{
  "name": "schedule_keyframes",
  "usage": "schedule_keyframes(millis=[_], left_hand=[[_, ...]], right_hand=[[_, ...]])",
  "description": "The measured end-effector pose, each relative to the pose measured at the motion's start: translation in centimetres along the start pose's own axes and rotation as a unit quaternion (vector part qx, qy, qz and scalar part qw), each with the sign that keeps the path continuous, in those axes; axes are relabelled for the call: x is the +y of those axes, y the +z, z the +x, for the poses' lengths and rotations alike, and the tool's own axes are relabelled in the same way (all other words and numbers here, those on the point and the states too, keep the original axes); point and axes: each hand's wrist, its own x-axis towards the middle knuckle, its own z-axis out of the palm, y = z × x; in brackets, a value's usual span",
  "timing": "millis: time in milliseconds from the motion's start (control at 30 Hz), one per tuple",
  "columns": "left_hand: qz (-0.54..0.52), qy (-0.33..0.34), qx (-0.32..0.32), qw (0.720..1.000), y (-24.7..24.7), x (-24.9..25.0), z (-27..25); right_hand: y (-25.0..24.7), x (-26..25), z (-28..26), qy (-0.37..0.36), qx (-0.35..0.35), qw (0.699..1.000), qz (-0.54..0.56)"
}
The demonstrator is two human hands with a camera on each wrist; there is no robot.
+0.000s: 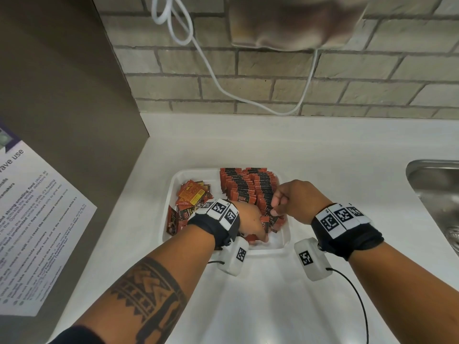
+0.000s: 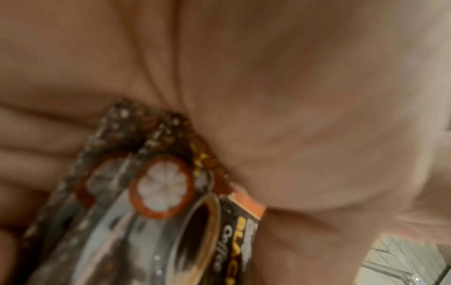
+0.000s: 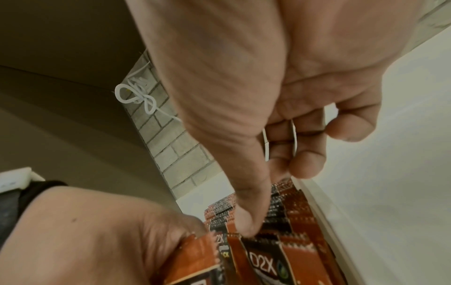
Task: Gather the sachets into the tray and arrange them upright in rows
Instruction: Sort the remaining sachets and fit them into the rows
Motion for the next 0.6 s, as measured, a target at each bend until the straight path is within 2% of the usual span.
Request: schedule_keyframes(millis=[267, 467, 533, 600], left_hand=[[-0.009, -0.003, -0.004, 1.000, 0.0, -0.3, -0.1], [-0.028, 0.011, -0.015, 0.999, -0.1, -0.8, -0.5], [-0.068, 0.022, -0.032, 0.997, -0.6, -1.5, -0.8], [-0.167, 0.044, -0.045, 0.984, -1.1, -2.6, -1.5]], right_hand=[[0.1, -0.1, 0.1, -0.004, 0.004, 1.000, -0.003], [-0.5, -0.3, -0.1, -0.015, 0.034, 0.999, 0.018], [-0.9, -0.6, 0.0, -0.029, 0.053, 0.998, 0.026], [-1.2, -1.1, -0.1, -0.043, 0.074, 0.996, 0.035]])
